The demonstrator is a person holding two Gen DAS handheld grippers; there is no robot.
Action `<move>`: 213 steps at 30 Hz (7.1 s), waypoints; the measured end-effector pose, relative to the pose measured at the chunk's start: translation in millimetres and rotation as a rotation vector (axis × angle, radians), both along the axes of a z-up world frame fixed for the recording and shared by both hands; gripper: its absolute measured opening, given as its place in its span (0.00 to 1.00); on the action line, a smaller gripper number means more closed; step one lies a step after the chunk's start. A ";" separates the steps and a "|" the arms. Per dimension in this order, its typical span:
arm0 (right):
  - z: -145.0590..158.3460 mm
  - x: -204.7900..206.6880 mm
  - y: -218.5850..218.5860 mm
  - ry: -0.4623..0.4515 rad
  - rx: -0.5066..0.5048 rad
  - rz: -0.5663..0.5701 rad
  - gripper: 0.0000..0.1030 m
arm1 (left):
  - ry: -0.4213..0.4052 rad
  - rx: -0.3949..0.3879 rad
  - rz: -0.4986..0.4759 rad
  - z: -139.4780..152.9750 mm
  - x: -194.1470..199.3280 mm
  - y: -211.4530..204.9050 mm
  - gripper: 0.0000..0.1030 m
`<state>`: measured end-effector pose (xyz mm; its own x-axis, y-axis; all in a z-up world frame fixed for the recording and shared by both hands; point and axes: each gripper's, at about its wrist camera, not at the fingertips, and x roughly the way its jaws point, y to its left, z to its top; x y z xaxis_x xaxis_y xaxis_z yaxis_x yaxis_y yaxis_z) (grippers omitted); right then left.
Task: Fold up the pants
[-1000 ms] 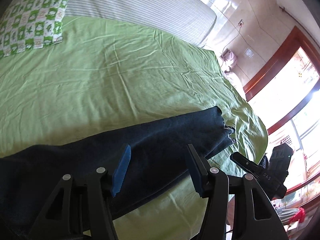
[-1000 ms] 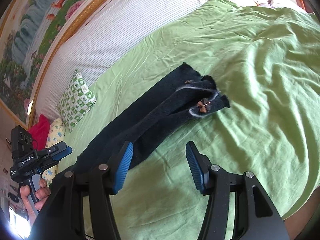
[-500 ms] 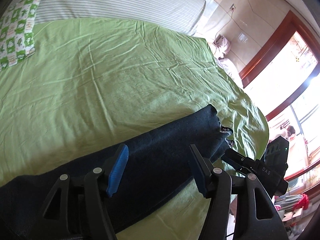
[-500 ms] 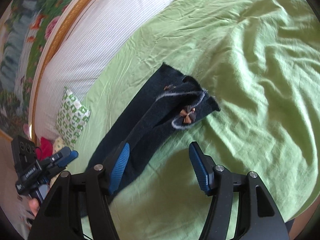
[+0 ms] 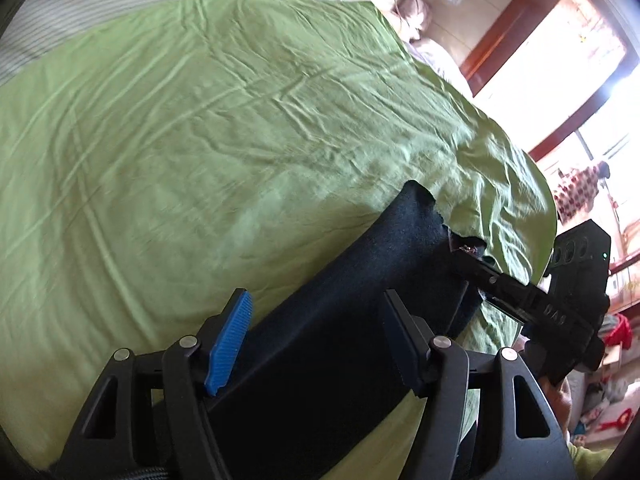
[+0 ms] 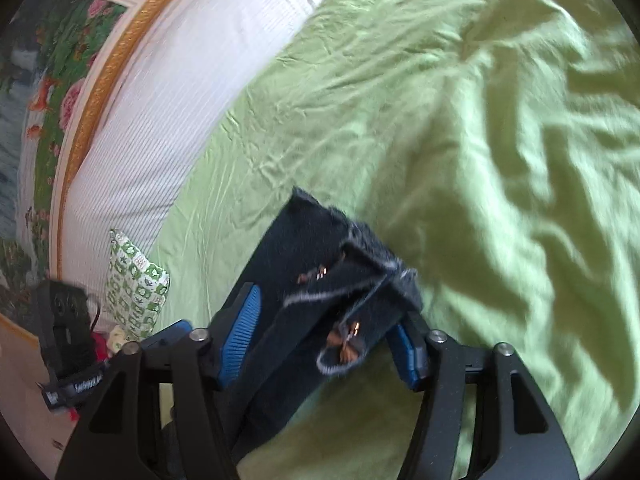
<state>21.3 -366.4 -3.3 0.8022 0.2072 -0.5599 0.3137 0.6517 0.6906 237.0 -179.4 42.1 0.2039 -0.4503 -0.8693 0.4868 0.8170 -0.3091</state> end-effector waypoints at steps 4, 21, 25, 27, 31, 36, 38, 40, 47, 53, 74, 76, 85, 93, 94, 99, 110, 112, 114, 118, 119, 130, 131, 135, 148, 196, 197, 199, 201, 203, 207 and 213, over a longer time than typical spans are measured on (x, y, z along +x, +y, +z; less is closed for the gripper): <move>-3.6 0.7 -3.8 -0.032 -0.042 0.045 0.21 | 0.026 0.028 -0.090 -10.5 15.5 -32.9 0.65; -18.8 -22.2 -9.3 -0.123 -0.071 0.119 0.16 | 0.144 -0.023 -0.282 -44.6 40.2 -113.6 0.10; -10.4 -24.6 -7.6 -0.154 -0.076 0.128 0.15 | 0.098 -0.045 -0.286 -32.1 31.6 -111.6 0.08; -0.6 -26.1 -3.4 -0.188 -0.089 0.142 0.15 | 0.084 -0.075 -0.276 -21.0 27.8 -104.8 0.07; 22.7 -28.2 7.9 -0.265 -0.114 0.185 0.15 | 0.039 -0.144 -0.248 8.7 18.4 -84.5 0.07; 55.2 -29.9 31.3 -0.369 -0.128 0.285 0.15 | -0.019 -0.227 -0.202 46.1 1.5 -47.2 0.07; 68.1 -30.4 45.5 -0.411 -0.140 0.344 0.15 | -0.042 -0.254 -0.184 59.7 -7.5 -29.1 0.07; 76.5 -29.9 58.4 -0.437 -0.142 0.392 0.15 | -0.062 -0.276 -0.167 69.9 -17.0 -10.0 0.07; 78.0 -17.1 110.8 -0.462 -0.107 0.576 0.15 | -0.087 -0.283 -0.076 66.2 -46.0 61.6 0.05; 63.3 -3.8 148.7 -0.432 -0.070 0.692 0.15 | -0.044 -0.312 0.058 32.7 -62.5 117.0 0.04; -2.2 29.4 212.0 -0.209 -0.052 0.868 0.49 | 0.107 -0.389 0.338 -65.2 -92.2 202.7 0.10; -2.0 26.9 215.5 -0.212 -0.073 0.872 0.52 | 0.099 -0.388 0.362 -65.1 -98.4 209.9 0.10; 0.6 27.0 221.0 -0.205 -0.078 0.856 0.54 | 0.042 -0.417 0.522 -59.2 -132.9 250.3 0.10; 15.8 20.5 228.8 -0.249 -0.089 0.868 0.55 | 0.005 -0.431 0.608 -52.8 -165.2 272.5 0.10; 17.5 20.6 230.6 -0.252 -0.091 0.870 0.55 | 0.000 -0.428 0.617 -52.0 -168.9 274.3 0.10; 24.2 20.1 240.1 -0.261 -0.106 0.885 0.56 | -0.016 -0.428 0.648 -48.4 -178.7 279.7 0.12; 28.8 12.8 252.9 -0.289 -0.113 0.909 0.62 | -0.069 -0.453 0.840 -44.0 -219.2 312.1 0.13; 28.9 12.2 255.2 -0.284 -0.115 0.913 0.62 | -0.083 -0.453 0.865 -41.8 -229.1 318.4 0.13; 28.4 11.6 257.4 -0.284 -0.113 0.921 0.63 | -0.098 -0.455 0.898 -38.6 -240.4 324.3 0.19; 29.3 12.0 263.5 -0.289 -0.116 0.934 0.66 | -0.144 -0.481 1.003 -32.7 -268.5 337.9 0.40; 29.5 12.7 265.6 -0.289 -0.119 0.940 0.68 | -0.153 -0.486 1.032 -32.1 -274.4 340.5 0.44; 37.5 28.4 308.1 -0.280 -0.174 1.069 0.69 | -0.163 -0.534 1.280 -43.4 -334.7 380.0 0.52; 38.5 30.6 310.6 -0.279 -0.170 1.076 0.69 | -0.164 -0.528 1.300 -43.4 -337.2 384.6 0.52; 43.2 39.3 322.8 -0.280 -0.170 1.102 0.70 | -0.161 -0.526 1.338 -46.0 -343.1 399.3 0.52; 47.3 74.7 379.1 -0.236 -0.183 1.261 0.70 | -0.105 -0.559 1.441 -62.1 -339.5 415.8 0.60; -14.8 159.8 621.4 0.084 -0.286 1.945 0.17 | -0.055 -0.588 1.518 -88.6 -308.3 444.6 0.29; -11.4 158.4 617.5 0.067 -0.278 1.928 0.16 | -0.063 -0.589 1.512 -85.8 -308.3 443.7 0.29; -1.5 155.9 605.6 0.027 -0.241 1.883 0.15 | -0.089 -0.579 1.497 -77.0 -308.7 440.8 0.28; 7.2 158.5 592.1 0.004 -0.184 1.842 0.15 | -0.126 -0.565 1.472 -63.4 -308.7 436.0 0.26; 15.8 158.0 579.4 -0.028 -0.142 1.814 0.15 | -0.151 -0.558 1.454 -52.4 -307.4 431.8 0.24; 36.7 157.2 551.6 -0.094 -0.092 1.750 0.15 | -0.201 -0.540 1.405 -29.5 -303.8 420.0 0.24; 64.8 150.6 511.0 -0.190 -0.053 1.659 0.15 | -0.260 -0.520 1.328 -1.0 -295.5 398.4 0.24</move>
<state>171.9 144.6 61.5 -0.2003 0.8299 -0.5208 -0.7745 0.1914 0.6029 -58.6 219.0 41.1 0.8377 -0.0541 -0.5434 -0.4386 0.5262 -0.7285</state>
